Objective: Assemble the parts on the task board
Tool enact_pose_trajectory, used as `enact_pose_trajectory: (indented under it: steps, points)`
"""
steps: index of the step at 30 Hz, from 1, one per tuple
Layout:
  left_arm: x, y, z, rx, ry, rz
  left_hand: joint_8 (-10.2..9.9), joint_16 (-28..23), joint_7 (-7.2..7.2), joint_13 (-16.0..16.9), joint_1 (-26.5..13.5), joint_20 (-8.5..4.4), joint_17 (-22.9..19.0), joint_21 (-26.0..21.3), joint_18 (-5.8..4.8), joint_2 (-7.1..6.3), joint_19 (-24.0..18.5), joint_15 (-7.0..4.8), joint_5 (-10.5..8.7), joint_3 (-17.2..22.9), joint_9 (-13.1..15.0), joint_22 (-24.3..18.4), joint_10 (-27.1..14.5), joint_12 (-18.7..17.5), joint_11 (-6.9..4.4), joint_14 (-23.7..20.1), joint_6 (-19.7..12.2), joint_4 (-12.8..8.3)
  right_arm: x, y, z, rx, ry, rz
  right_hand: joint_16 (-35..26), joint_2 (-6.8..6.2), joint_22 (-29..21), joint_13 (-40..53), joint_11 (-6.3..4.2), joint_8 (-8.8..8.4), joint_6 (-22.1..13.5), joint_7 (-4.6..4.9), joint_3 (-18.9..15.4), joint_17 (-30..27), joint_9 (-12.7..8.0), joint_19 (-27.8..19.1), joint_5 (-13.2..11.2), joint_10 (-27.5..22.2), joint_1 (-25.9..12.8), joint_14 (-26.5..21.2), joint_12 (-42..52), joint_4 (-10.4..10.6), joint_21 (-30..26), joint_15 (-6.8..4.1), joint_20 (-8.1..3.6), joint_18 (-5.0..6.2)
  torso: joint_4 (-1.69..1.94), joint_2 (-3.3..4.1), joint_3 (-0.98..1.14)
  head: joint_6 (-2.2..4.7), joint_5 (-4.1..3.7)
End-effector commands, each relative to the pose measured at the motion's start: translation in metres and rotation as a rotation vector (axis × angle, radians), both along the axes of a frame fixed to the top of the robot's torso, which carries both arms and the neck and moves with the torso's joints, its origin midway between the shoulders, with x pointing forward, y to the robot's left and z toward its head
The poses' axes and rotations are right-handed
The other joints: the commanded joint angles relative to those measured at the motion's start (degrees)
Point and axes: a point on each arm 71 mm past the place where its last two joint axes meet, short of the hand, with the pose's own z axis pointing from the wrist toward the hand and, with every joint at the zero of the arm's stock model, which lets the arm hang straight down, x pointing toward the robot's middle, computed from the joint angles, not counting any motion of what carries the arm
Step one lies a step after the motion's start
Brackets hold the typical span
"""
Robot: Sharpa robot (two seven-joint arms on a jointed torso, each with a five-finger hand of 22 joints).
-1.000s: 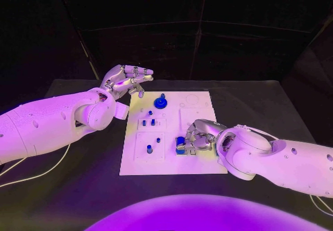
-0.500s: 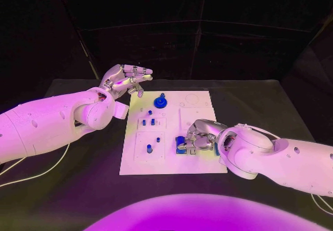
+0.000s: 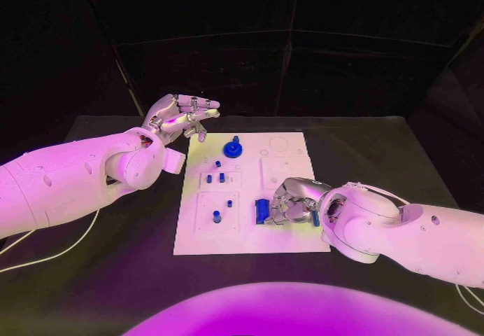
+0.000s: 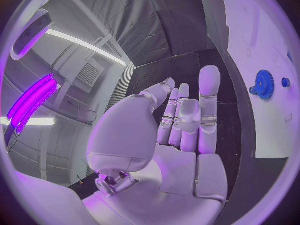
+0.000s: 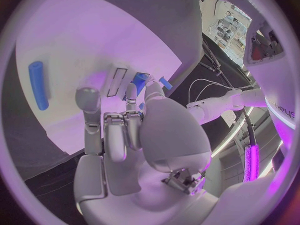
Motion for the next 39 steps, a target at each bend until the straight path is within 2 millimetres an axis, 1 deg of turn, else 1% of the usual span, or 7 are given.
enact_pose_trajectory:
  steps: [1,9,17,22,29,33,39]
  points:
    - [0.0,-0.001,0.001,-0.008,-0.001,-0.011,0.3,0.3,0.1,0.1,-0.3,0.2,0.0,-0.4,0.37,0.28,-0.2,0.37,0.12,0.2,0.0,-0.1,-0.3,0.3,-0.11,-0.2,-0.3,0.2,0.0,-0.002,0.003,0.05,-0.012,0.002,-0.2,0.53,-0.3,9.1,-0.32,-0.12,0.2,0.1,-0.5,12.8,0.1,-0.2,0.6,2.3,-1.0,5.6,0.1,0.3,-0.4,-0.23,-0.42,-0.38,-0.01,0.01,-0.02,0.01,-0.24]
    - [0.0,-0.001,0.001,-0.008,-0.001,-0.012,0.3,0.3,0.11,0.1,-0.2,0.21,-0.2,-0.4,0.38,0.29,-0.2,0.37,0.13,0.2,0.0,-0.1,-0.4,0.4,-0.1,-0.2,-0.3,0.2,0.0,-0.026,0.007,0.172,0.011,-0.048,-0.9,2.13,-3.2,6.5,0.64,-2.34,-2.2,1.21,-0.9,11.2,-0.8,-1.6,3.2,0.3,-0.6,5.2,-2.9,0.3,-2.2,0.52,0.18,0.02,-0.2,-0.05,0.09,0.29,-0.35]
    - [0.0,0.0,0.001,-0.008,-0.003,-0.009,0.4,0.3,0.04,0.1,-0.2,0.21,-0.2,-0.3,0.37,0.33,-0.2,0.37,0.14,0.2,0.0,0.0,-0.4,0.4,-0.13,-0.2,-0.3,0.2,0.001,-0.074,0.011,0.13,-0.037,-0.145,-0.9,2.32,-3.2,6.1,0.72,-2.71,-2.3,1.31,-1.1,11.4,-0.9,-1.6,4.3,0.0,-0.4,5.2,-3.3,0.2,-2.2,0.62,0.32,0.04,-0.01,-0.01,-0.13,0.57,-2.11]
    - [0.0,0.001,0.001,-0.009,-0.004,-0.009,0.4,0.3,-0.01,0.1,-0.1,0.21,-0.2,-0.3,0.37,0.36,-0.2,0.36,0.14,0.3,0.1,0.0,-0.4,0.5,-0.16,-0.2,-0.3,0.1,0.003,-0.098,0.014,0.06,-0.115,-0.192,-1.0,2.07,-3.5,5.6,0.94,-3.46,-2.6,1.59,-1.7,11.2,-1.4,-1.7,4.6,-0.3,-0.7,5.2,-3.9,0.3,-2.4,0.78,0.46,0.08,-0.38,-0.04,0.09,0.71,-3.29]
    - [0.0,0.001,0.0,-0.009,-0.002,-0.01,0.4,0.3,-0.01,0.1,-0.1,0.21,-0.2,-0.3,0.37,0.36,-0.2,0.36,0.14,0.3,0.1,0.0,-0.4,0.5,-0.16,-0.2,-0.3,0.1,0.005,-0.11,0.013,0.02,-0.144,-0.216,-1.0,2.12,-3.3,5.6,0.91,-3.48,-1.9,1.48,-2.0,11.2,-1.6,-1.6,4.7,-0.3,-0.8,5.2,-3.9,0.4,-2.4,0.82,0.54,0.07,-1.05,-0.22,0.41,0.72,-4.29]
    - [-0.001,0.0,0.0,-0.01,-0.001,-0.012,0.4,0.3,-0.01,0.1,-0.1,0.21,-0.2,-0.3,0.37,0.36,-0.2,0.36,0.14,0.3,0.1,0.0,-0.4,0.5,-0.16,-0.2,-0.3,0.1,0.006,-0.114,0.011,-0.019,-0.139,-0.221,-1.0,1.92,-3.3,5.5,0.83,-3.46,-1.3,1.39,-2.5,11.2,-1.7,-1.6,4.7,-0.2,-1.3,5.2,-4.0,0.7,-2.4,0.77,0.55,0.08,-0.74,-0.21,0.31,0.8,-4.93]
    - [-0.001,0.001,-0.001,-0.009,0.0,-0.01,0.4,0.3,-0.01,0.1,-0.1,0.21,-0.2,-0.3,0.37,0.36,-0.2,0.36,0.14,0.3,0.1,0.0,-0.4,0.5,-0.16,-0.2,-0.3,0.1,0.007,-0.117,0.003,-0.084,-0.09,-0.208,-1.6,1.27,-4.5,4.6,0.84,-3.79,-1.1,1.38,-4.0,10.0,-2.0,-2.2,3.7,-0.8,-2.7,4.9,-5.0,1.8,-3.2,0.77,0.57,0.27,-0.68,-0.16,0.34,0.77,-5.3]
